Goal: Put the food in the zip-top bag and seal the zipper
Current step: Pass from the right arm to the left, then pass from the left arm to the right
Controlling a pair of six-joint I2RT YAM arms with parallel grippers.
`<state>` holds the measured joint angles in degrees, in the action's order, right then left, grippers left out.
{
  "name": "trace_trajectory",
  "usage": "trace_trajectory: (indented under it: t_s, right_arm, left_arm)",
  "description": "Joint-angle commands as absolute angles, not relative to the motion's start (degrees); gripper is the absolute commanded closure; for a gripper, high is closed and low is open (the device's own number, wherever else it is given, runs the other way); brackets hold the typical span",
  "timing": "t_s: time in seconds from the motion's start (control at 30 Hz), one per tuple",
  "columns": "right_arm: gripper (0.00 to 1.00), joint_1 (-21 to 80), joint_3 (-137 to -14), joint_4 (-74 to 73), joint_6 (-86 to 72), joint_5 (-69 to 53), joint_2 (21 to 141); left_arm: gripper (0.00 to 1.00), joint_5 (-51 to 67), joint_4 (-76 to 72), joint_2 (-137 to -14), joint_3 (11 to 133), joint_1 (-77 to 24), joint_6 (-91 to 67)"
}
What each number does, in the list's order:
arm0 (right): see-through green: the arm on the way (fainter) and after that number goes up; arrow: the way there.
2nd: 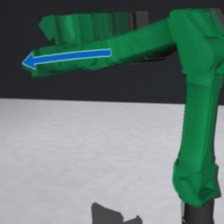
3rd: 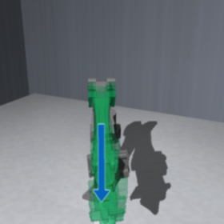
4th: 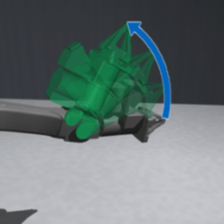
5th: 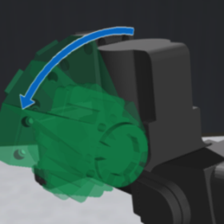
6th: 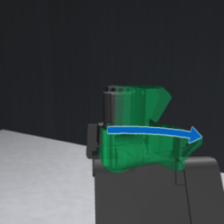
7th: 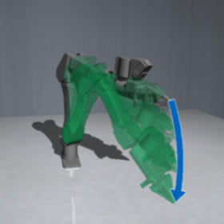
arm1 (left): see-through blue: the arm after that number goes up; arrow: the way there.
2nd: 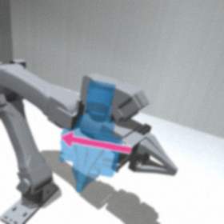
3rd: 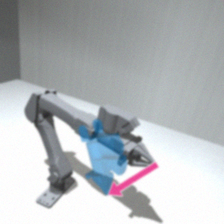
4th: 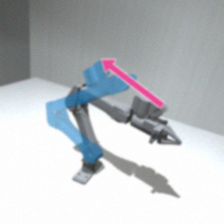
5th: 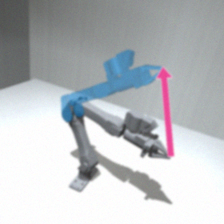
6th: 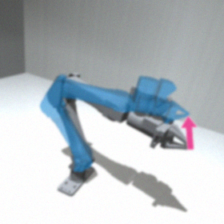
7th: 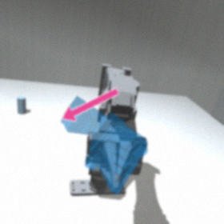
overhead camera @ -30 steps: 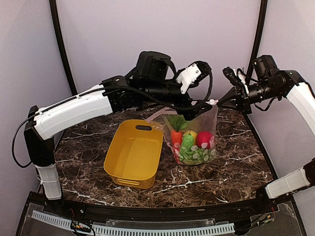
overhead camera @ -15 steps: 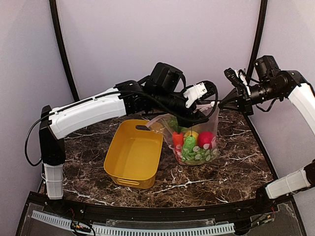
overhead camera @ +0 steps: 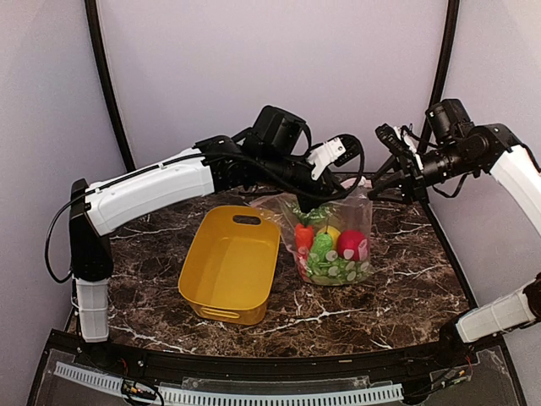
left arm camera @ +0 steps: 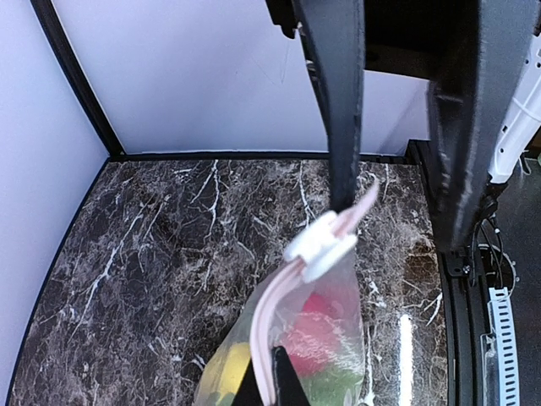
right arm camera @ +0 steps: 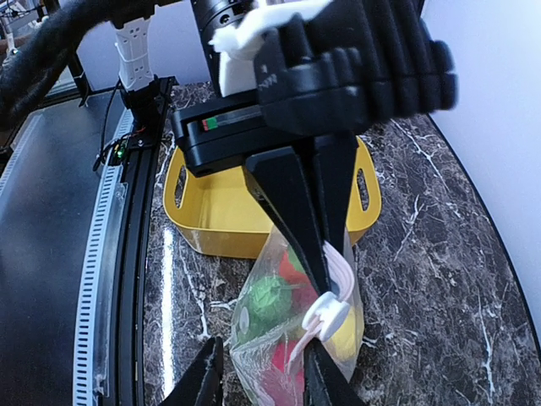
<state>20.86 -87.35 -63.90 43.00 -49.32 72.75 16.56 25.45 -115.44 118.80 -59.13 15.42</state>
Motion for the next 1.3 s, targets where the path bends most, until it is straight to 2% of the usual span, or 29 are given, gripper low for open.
trace_trajectory:
  t_s: [0.0, 0.27, 0.6, 1.0, 1.27]
  right_arm:
    - [0.68, 23.8, -86.7, -59.1, 38.0, -49.9, 73.3]
    - [0.69, 24.4, -87.4, -55.8, 31.8, -42.6, 74.7]
    - [0.73, 22.8, -87.7, -58.2, 33.0, -33.8, 71.6]
    - [0.62, 23.1, -88.3, -58.8, 37.3, -46.6, 74.2]
    - [0.68, 23.8, -87.4, -57.0, 37.0, -48.0, 74.3]
  left_arm:
    - [0.99, 19.0, 22.9, -111.8, 117.5, -59.0, 13.5]
    - [0.99, 18.6, 21.0, -110.1, 114.9, -59.0, 12.7]
    - [0.99, 15.8, 19.5, -107.8, 111.7, -59.0, 11.3]
    - [0.99, 18.1, 18.7, -108.0, 111.3, -59.0, 10.7]
    - [0.99, 19.2, 18.7, -108.5, 111.3, -59.0, 10.2]
